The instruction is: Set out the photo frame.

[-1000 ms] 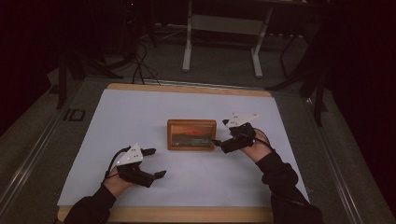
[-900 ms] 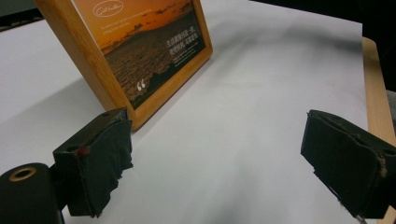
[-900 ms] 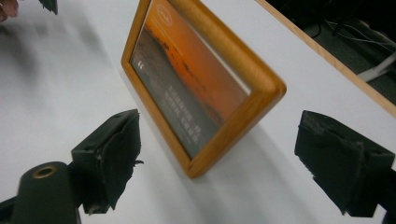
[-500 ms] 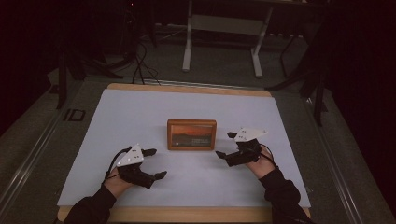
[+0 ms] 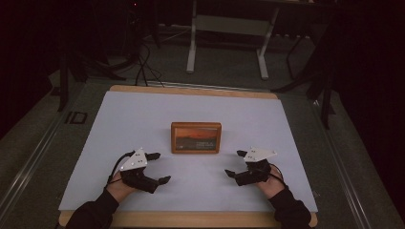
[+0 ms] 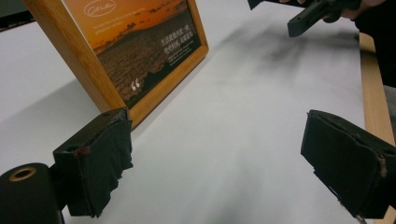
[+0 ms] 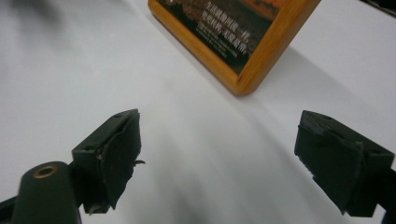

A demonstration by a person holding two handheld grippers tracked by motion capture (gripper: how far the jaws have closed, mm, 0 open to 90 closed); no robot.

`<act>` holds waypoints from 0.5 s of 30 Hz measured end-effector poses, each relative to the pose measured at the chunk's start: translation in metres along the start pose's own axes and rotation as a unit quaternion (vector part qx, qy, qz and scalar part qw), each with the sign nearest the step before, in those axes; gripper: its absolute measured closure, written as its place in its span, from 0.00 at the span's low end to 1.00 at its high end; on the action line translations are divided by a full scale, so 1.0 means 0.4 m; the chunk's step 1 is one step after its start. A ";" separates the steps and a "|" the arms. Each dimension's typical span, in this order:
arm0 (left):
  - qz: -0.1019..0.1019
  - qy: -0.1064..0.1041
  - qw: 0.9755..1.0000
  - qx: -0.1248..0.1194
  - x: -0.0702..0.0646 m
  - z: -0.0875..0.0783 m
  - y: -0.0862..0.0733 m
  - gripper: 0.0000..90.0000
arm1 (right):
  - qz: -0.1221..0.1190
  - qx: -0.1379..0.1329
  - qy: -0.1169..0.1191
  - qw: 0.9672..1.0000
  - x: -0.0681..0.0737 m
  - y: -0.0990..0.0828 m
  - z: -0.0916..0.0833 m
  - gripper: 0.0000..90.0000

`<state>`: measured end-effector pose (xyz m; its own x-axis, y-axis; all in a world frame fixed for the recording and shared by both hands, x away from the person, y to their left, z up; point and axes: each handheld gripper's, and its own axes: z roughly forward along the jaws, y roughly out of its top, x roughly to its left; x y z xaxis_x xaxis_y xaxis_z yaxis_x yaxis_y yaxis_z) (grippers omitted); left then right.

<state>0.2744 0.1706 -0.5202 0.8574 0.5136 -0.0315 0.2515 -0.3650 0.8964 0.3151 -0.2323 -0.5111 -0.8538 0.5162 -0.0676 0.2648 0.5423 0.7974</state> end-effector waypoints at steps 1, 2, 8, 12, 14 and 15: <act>0.000 0.000 1.000 0.000 0.000 0.000 0.000 0.10 | 0.000 0.000 0.000 1.000 0.000 0.000 0.000 0.16; 0.001 0.000 1.000 0.000 -0.001 0.000 0.000 0.10 | 0.000 -0.004 0.004 1.000 0.004 -0.011 -0.001 0.16; 0.001 0.001 1.000 -0.001 -0.007 0.005 -0.006 0.10 | -0.007 0.001 0.014 1.000 0.021 -0.032 0.006 0.16; 0.002 -0.002 1.000 0.001 -0.009 0.008 -0.011 0.10 | -0.014 0.009 0.021 1.000 0.027 -0.038 0.023 0.16; 0.002 -0.003 1.000 0.001 -0.008 0.010 -0.012 0.10 | -0.015 0.012 0.024 1.000 0.028 -0.039 0.028 0.16; 0.002 -0.003 1.000 0.001 -0.008 0.010 -0.012 0.10 | -0.015 0.012 0.026 0.999 0.028 -0.040 0.029 0.16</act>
